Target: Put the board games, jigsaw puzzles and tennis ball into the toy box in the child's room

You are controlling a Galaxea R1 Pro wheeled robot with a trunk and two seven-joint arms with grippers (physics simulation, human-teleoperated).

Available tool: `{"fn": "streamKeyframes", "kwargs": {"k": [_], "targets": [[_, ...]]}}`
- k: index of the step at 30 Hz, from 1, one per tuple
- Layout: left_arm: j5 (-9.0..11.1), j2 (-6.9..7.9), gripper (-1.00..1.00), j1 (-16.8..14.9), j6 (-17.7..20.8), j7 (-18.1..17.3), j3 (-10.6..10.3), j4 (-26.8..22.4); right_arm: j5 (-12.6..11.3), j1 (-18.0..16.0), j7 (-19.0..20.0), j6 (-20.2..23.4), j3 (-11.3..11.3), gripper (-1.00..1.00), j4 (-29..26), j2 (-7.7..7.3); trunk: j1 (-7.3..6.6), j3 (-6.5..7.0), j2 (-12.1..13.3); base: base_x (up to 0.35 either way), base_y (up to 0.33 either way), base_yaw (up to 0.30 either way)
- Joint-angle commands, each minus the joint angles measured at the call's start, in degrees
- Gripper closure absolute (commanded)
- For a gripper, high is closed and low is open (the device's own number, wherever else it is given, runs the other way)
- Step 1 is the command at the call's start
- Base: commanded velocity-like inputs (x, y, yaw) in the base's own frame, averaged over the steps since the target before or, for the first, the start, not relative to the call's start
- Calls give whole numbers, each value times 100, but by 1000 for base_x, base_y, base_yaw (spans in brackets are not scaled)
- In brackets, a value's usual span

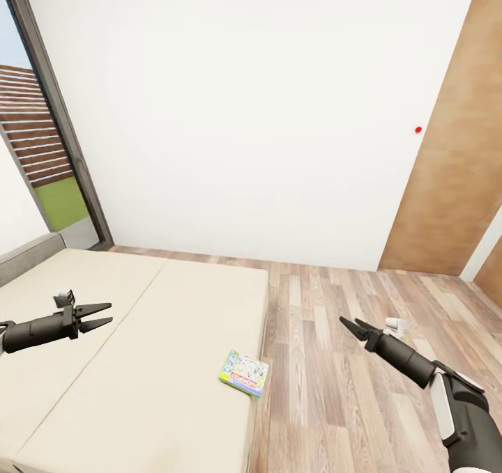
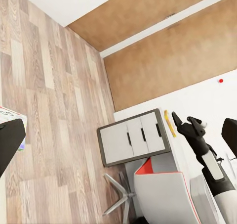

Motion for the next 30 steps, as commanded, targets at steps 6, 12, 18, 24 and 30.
{"fn": "streamKeyframes", "kwargs": {"k": [6,12,18,24,30], "targets": [[-36,-1,-100,-5,61,-28,24,0,-64,-6,-106,65,-7,-100,6,-4,4,-12,-13,0,0,2],[-36,-1,-100,-5,61,-28,24,0,-79,-6,-100,78,-9,-100,2,-8,4,-12,-13,0,0,0],[-36,-1,-100,-5,61,-28,28,0,-76,-6,-126,81,-8,-100,-2,-2,4,-12,-13,0,0,0],[-36,-1,-100,-5,57,-28,32,0,-73,-6,-144,90,-8,-100,-2,3,4,-12,-13,0,0,0],[-36,-6,-100,-2,52,-28,25,0,-9,-6,-463,136,0,-100,-2,11,4,-12,-13,0,0,0]]}}
